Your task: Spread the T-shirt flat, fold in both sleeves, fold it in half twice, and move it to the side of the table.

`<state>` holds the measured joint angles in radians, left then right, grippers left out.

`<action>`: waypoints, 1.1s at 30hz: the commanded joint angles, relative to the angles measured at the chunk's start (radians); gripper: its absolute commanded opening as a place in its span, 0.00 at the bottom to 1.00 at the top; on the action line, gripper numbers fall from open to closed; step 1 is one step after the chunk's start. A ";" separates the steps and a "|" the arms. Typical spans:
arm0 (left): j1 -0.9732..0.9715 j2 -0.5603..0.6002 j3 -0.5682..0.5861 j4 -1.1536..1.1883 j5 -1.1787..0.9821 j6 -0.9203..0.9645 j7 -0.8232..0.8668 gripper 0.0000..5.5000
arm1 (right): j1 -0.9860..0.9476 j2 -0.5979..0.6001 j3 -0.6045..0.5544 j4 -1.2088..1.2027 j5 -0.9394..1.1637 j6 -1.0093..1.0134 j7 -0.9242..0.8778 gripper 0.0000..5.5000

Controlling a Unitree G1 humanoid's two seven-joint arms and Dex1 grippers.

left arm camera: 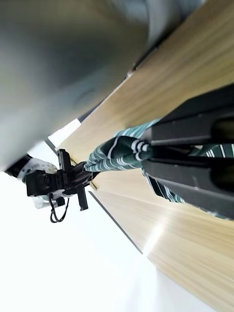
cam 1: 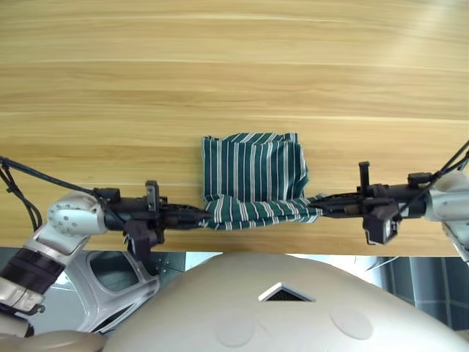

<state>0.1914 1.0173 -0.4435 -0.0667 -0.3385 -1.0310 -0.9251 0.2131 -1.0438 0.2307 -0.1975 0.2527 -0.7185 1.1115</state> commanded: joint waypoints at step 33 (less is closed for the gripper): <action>-0.493 -0.461 0.157 0.911 0.359 0.074 0.114 0.02 | -0.422 0.408 0.159 0.443 -0.496 0.191 -0.243 0.02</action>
<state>-0.2624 0.5652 -0.2951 0.7663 -0.0319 -0.9506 -0.8527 -0.1793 -0.6447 0.3804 0.2117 -0.2202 -0.5308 0.8749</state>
